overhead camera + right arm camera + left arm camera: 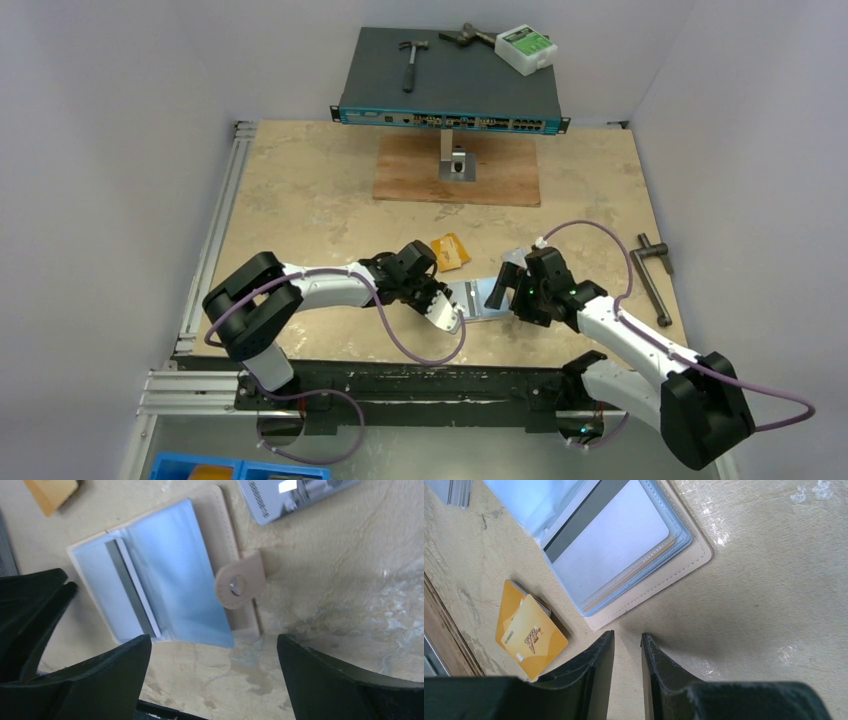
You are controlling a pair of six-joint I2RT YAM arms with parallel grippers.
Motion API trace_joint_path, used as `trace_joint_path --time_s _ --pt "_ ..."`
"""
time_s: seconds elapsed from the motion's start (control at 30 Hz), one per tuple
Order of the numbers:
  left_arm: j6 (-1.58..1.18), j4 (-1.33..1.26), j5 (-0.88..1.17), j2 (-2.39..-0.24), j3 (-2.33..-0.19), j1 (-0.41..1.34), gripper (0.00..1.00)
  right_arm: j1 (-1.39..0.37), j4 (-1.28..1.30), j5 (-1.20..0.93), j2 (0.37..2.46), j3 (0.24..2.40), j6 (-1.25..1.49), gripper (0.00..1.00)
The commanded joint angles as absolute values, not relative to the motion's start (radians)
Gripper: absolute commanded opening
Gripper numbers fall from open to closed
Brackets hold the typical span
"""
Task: Put the credit cards into the card holder
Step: Insert the credit card into the card holder, then close the card holder at the center of the board.
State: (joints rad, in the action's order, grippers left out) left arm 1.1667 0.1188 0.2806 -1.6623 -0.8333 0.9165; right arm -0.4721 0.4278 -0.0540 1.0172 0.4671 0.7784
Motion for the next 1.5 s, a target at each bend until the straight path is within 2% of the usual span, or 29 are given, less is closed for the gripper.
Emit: trace_joint_path --time_s 0.0,0.2,0.47,0.73,1.2,1.47 --pt "1.164 0.074 0.299 -1.638 -0.803 0.922 0.26 -0.439 0.334 -0.090 0.973 0.418 0.822 0.99" --pt "1.191 0.016 0.293 -1.658 -0.772 0.948 0.26 -0.419 0.254 -0.070 0.929 0.367 0.872 0.91" --pt "1.234 -0.074 0.316 -1.686 -0.758 0.954 0.26 -0.417 0.090 -0.162 0.998 0.313 0.883 0.81" --pt "1.215 -0.093 0.303 -1.681 -0.767 0.954 0.26 -0.413 0.014 -0.225 0.897 0.287 0.876 0.65" --pt "1.223 -0.057 0.294 -1.668 -0.764 0.954 0.26 -0.412 -0.029 -0.269 0.788 0.278 0.862 0.64" --pt "1.202 -0.086 0.277 -1.663 -0.763 0.953 0.26 -0.413 -0.014 -0.248 0.874 0.321 0.772 0.64"
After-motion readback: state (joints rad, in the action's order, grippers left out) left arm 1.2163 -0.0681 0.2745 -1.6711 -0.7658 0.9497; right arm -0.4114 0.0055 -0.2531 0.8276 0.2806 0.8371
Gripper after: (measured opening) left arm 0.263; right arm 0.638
